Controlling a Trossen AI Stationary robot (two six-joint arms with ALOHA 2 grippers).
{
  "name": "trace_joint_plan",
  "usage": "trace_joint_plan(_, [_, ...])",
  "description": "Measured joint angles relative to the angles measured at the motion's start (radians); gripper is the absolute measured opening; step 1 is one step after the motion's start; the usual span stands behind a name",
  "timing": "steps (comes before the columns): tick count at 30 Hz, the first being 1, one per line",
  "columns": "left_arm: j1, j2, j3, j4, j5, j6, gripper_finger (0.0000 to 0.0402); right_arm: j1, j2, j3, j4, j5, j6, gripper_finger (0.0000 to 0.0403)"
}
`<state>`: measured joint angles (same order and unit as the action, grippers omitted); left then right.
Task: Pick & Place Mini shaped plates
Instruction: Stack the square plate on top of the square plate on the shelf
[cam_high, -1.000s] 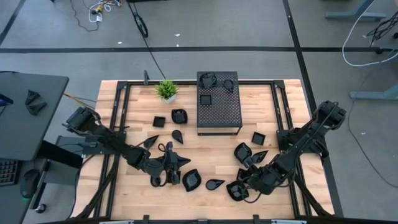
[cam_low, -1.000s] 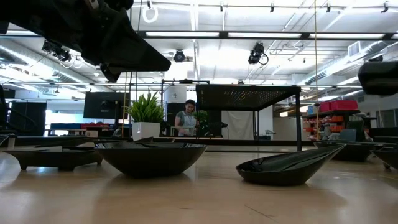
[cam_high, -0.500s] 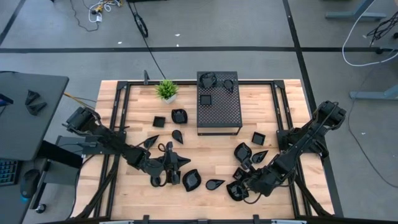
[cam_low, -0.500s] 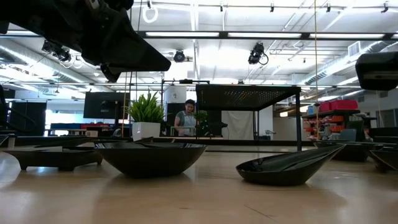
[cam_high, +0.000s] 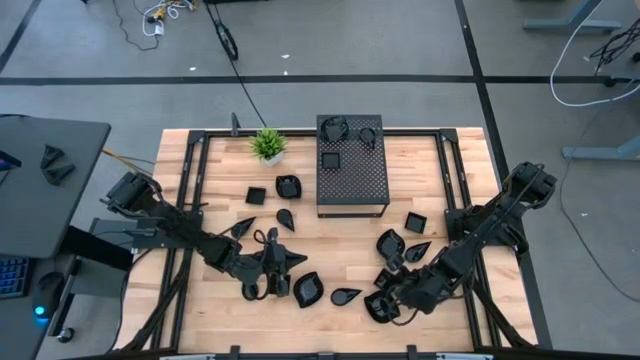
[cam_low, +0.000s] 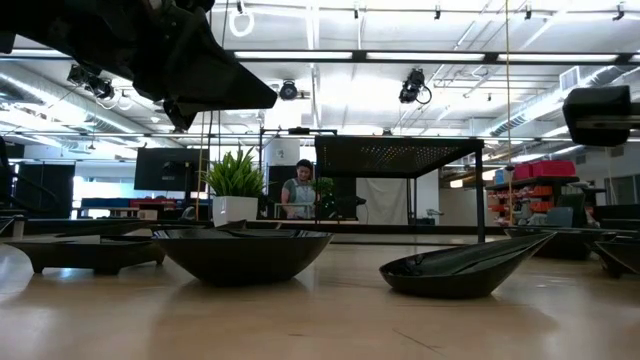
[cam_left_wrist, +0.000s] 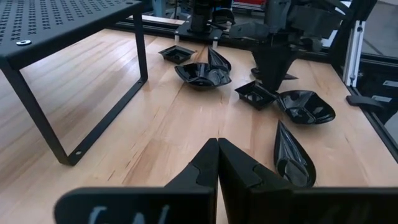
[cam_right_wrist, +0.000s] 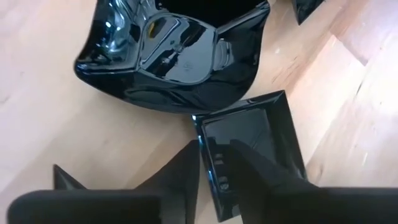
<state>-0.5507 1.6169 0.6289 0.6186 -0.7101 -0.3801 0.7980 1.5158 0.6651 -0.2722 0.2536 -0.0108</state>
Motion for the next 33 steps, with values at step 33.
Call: trace_joint_plan(33, [0.005, 0.0, 0.0, -0.001, 0.0, 0.001, 0.0014, -0.02, 0.05, 0.0, 0.061, 0.013, -0.129, 0.0005])
